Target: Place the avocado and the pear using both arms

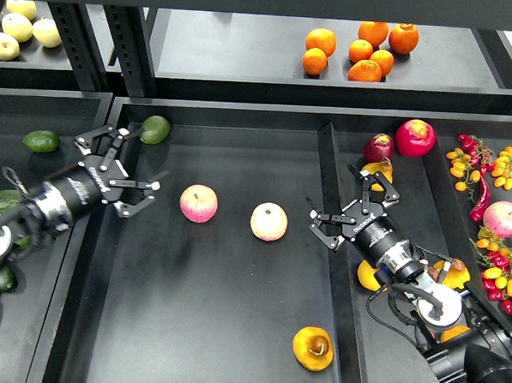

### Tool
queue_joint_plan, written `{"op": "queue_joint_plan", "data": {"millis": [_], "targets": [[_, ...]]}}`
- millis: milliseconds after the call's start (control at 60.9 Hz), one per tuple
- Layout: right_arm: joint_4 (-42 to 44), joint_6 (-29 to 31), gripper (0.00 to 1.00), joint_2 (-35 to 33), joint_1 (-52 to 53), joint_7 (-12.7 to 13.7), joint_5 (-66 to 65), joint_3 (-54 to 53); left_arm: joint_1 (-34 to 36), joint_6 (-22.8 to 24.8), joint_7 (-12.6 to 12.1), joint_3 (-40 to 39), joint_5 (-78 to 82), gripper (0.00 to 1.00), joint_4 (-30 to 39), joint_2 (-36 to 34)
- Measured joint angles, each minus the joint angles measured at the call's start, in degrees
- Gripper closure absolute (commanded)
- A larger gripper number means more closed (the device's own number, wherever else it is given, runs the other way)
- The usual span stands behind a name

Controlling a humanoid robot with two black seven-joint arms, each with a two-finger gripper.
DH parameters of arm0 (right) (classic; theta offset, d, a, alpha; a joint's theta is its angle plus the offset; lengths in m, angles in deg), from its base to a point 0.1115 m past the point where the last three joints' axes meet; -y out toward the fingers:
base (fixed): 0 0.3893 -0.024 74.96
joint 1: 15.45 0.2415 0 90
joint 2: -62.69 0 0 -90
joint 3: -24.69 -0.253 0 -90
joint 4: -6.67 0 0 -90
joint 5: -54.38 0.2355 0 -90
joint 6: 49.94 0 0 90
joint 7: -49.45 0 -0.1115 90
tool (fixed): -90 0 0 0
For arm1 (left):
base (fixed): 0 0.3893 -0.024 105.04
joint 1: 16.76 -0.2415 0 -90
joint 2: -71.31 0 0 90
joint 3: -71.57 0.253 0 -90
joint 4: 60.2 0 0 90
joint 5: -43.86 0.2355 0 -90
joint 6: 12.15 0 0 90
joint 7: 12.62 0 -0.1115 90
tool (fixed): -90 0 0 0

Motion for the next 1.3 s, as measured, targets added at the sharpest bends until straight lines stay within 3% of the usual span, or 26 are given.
{"op": "queue_joint_plan", "data": {"millis": [214,591,772,871,887,1035,1298], "targets": [[-0.36,0.00,0.01,0.00,0.00,0.16,0.00,0.00,-0.23,-0.02,1.26,-1.09,-0.01,0.16,0.77,6.16],[-0.96,0.00,0.01,0.00,0.00,0.69,-0.09,-0.06,-1.17,-0.02,2.51,-0.69,-0.01,0.16,1.40,6.69],[-0.97,0.00,0.01,0.00,0.04,2.46,-0.10,0.03,-1.22,-0.01,2.51,-0.37,0.00,0.16,0.57,6.69],[-1.88,0.00,0.01,-0.01,0.60,4.59,-0.14,0.13,-1.39,-0.02,2.51,-0.01,0.00,0.14,0.43,6.69],[-3.05,0.00,0.01,0.00,1.10,6.60,-0.14,0.28,-1.54,-0.01,2.51,0.12,0.00,0.14,0.38,6.69],[-6.99,0.00,0.01,-1.41,3.55,12.95,0.21,2.62,-1.94,-0.01,2.50,0.42,-0.05,0.14,0.35,6.69],[-14.49,0.00,0.01,-14.95,8.04,18.16,2.33,12.04,-2.28,-0.01,2.43,0.67,-0.08,0.14,0.47,6.68]]}}
